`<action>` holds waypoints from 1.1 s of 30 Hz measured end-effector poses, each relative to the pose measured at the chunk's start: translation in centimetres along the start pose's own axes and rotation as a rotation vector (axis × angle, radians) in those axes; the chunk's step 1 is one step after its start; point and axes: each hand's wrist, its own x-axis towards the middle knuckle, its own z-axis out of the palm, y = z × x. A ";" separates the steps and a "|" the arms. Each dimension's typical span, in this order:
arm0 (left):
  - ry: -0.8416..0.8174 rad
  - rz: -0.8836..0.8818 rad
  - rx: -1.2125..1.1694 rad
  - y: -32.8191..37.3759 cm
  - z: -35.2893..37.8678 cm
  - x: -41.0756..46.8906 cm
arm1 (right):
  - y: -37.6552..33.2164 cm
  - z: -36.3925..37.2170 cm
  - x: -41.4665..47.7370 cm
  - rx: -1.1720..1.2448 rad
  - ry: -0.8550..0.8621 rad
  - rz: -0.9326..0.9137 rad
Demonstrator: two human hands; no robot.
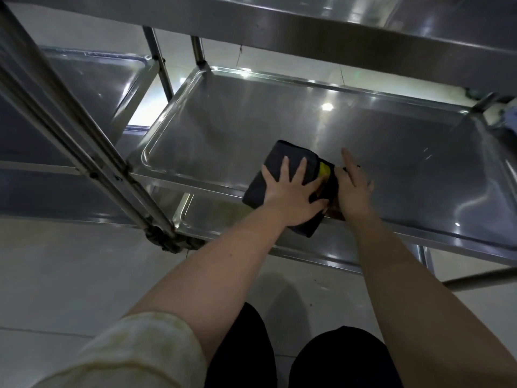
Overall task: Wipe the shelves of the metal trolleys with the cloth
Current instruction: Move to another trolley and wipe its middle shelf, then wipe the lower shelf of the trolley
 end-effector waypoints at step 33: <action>0.696 0.281 -0.264 7.1 -14.0 -5.3 | -8.5 -18.7 -6.8 -0.478 0.112 -0.357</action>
